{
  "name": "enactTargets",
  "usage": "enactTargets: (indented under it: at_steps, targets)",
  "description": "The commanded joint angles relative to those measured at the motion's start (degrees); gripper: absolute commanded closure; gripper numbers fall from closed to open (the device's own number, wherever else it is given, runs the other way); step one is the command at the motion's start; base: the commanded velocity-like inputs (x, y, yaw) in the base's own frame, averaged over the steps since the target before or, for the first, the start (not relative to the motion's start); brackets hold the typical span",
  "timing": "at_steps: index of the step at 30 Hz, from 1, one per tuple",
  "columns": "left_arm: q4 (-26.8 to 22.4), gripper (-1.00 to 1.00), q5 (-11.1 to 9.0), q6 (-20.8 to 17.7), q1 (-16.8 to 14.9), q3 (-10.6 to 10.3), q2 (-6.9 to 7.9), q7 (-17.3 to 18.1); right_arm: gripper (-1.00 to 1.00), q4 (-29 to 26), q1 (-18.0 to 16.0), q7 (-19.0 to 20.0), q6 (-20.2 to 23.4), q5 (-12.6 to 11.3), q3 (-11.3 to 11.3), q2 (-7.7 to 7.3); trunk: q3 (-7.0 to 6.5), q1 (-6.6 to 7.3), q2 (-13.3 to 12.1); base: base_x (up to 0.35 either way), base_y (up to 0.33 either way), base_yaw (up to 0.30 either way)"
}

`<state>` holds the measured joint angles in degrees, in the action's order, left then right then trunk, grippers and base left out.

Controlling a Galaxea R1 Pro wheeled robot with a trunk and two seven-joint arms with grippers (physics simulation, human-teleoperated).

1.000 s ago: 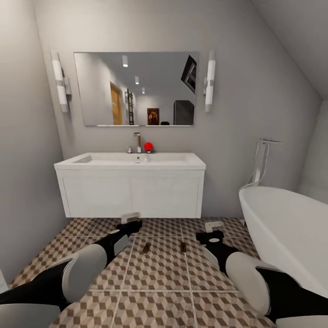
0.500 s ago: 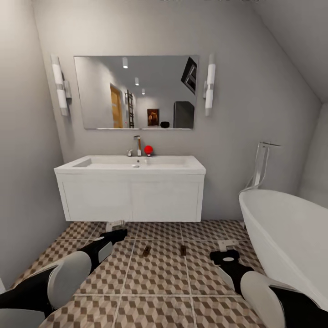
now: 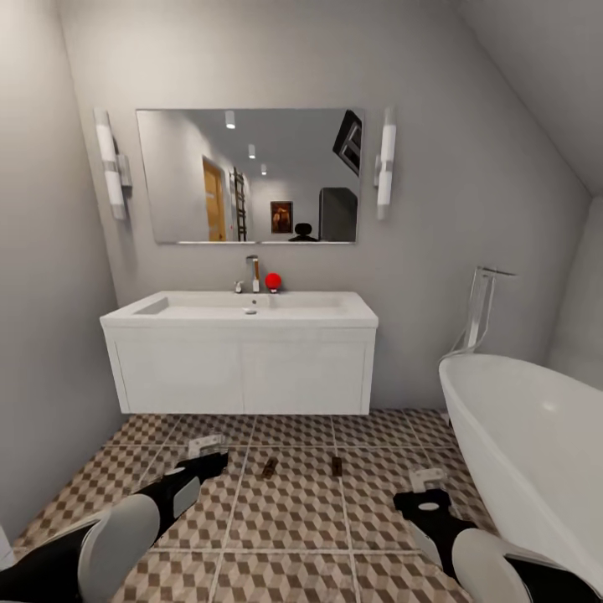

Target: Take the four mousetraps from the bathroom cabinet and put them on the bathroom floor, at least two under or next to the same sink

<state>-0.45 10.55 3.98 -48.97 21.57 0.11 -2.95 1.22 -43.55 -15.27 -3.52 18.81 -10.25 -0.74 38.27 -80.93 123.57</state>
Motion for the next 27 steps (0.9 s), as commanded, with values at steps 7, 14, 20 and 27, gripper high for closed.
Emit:
enactTargets:
  at_steps: [7, 14, 20, 27]
  targets:
    - [0.1, -1.0, 0.6, 0.3, 4.6, 0.4, 0.08, -0.3, -1.0, 0.3, 3.9, -0.2, -0.4, 0.5, -0.4, 0.0, -1.2, 1.56, -2.8, 0.0, 0.0, 0.0]
    - [0.1, -1.0, 0.6, 0.5, 12.3, 0.5, 0.73, -0.4, -1.0, 0.4, 10.2, -0.2, -0.4, 0.5, -0.4, 0.09, -2.46, 3.09, -5.6, 0.0, 0.0, 0.0]
    - [0.1, -1.0, 0.7, 0.5, 15.2, 0.4, 1.13, -0.3, -1.0, 0.4, 12.9, -0.1, -0.5, 0.4, -0.4, 0.13, -3.54, 4.41, -8.0, 0.0, 0.0, 0.0]
    - [0.2, -1.0, 0.7, 0.4, 19.3, 0.4, 0.95, -0.2, -1.0, 0.4, 17.0, -0.1, -0.6, 0.3, -0.5, 0.43, -4.79, 5.95, -10.8, 0.0, 0.0, 0.0]
